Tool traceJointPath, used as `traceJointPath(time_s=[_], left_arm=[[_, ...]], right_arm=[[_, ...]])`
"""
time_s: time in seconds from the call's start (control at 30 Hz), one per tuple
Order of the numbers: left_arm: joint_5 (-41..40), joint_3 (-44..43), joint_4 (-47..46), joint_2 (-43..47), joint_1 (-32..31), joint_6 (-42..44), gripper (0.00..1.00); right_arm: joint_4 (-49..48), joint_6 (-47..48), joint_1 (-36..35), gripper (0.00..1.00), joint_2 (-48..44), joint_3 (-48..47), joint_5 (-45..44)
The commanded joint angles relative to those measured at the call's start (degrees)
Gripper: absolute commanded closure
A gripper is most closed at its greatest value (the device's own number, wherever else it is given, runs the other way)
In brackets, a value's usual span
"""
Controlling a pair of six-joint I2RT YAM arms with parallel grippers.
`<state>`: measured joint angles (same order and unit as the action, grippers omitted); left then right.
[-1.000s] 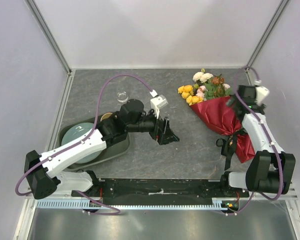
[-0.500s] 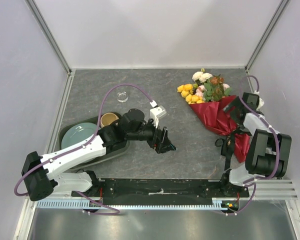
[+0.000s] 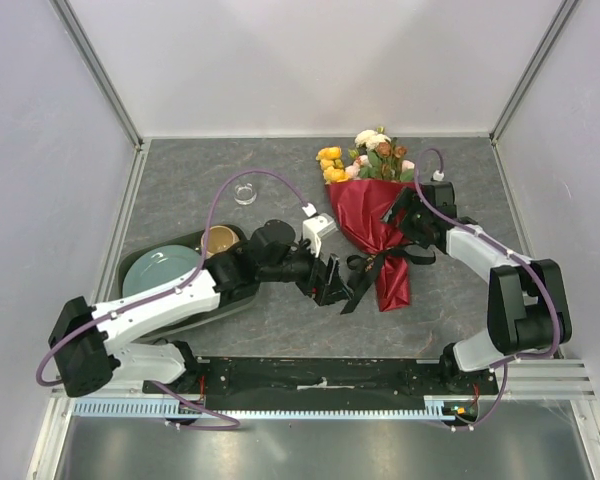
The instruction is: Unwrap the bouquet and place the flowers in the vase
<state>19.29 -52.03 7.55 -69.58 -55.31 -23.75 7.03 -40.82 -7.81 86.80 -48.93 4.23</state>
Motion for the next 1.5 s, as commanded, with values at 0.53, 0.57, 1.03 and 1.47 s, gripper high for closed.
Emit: traceJointPath(time_s=[0.53,0.57,1.03,1.47], left_arm=[[-1.62,-8.70,-6.32,-22.26,-0.32,-0.68,0.39],[-1.01,-9.75,-7.10,-24.27,-0.24,-1.38,0.41],[-3.47,-26.01,-4.13,-42.46,-0.50,-1.13,0.60],[-18.14,-27.16,1.15,-43.27,-3.83,3.88,0.61]], right_arm=[[13.36,9.80,-1.33,0.11,-23.17,7.44,-0.27],[13.28,9.53,-1.33,0.12,-23.35,7.70,-0.80],[12.49,9.00,-1.33,0.21,-23.79,7.70,-6.87],[9.94,10.41,-1.24,0.20,-21.06,9.11,-4.58]])
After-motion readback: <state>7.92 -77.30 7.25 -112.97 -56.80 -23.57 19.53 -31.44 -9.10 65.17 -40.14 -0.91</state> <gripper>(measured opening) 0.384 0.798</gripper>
